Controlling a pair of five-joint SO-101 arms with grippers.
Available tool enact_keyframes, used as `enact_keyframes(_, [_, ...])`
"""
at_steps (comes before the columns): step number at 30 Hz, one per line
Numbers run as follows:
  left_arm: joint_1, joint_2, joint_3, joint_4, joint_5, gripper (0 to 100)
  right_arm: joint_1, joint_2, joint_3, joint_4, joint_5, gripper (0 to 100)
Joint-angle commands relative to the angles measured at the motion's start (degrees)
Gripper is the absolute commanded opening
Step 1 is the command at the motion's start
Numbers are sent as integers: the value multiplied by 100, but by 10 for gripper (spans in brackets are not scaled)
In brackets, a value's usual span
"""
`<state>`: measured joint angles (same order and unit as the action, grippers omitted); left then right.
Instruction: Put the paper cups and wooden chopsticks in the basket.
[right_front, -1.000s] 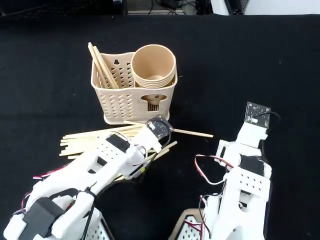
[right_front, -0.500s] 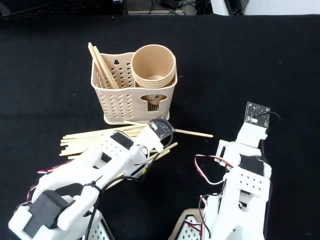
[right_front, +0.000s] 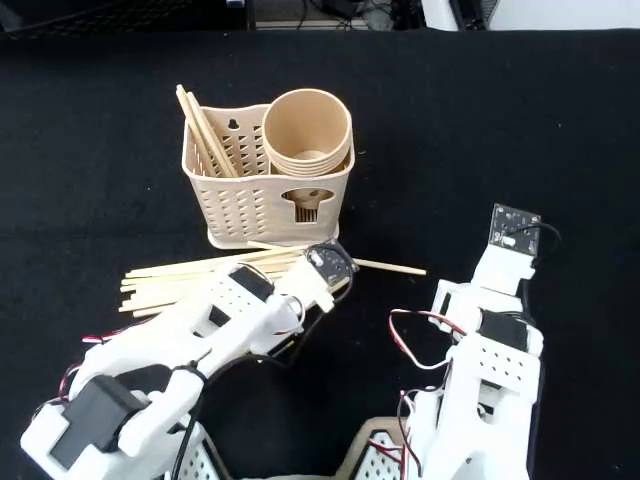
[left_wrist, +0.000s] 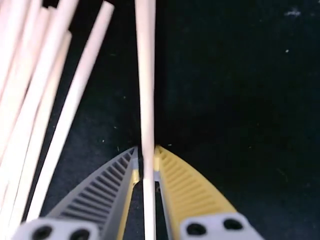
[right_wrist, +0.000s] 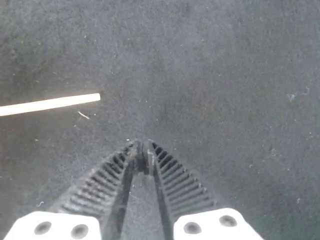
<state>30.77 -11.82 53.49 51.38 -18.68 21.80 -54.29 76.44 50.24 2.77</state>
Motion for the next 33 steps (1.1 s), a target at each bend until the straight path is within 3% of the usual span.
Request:
enact_keyframes(1, [92, 0, -180, 264, 9, 39, 44, -110, -163, -35, -9, 15])
enact_keyframes(8, [629, -229, -277, 668, 176, 39, 44, -110, -163, -35, -9, 15])
enact_keyframes(14, [620, -1512, -84, 1371, 193, 39, 44, -110, -171, -35, -9, 15])
enact_keyframes(23, [-374, -3912, 444, 1582, 167, 39, 88, -110, -207, -88, -62, 15])
enact_keyframes(33, [-347, -5626, 347, 2418, 167, 44, 97, -110, -242, -167, -325, 15])
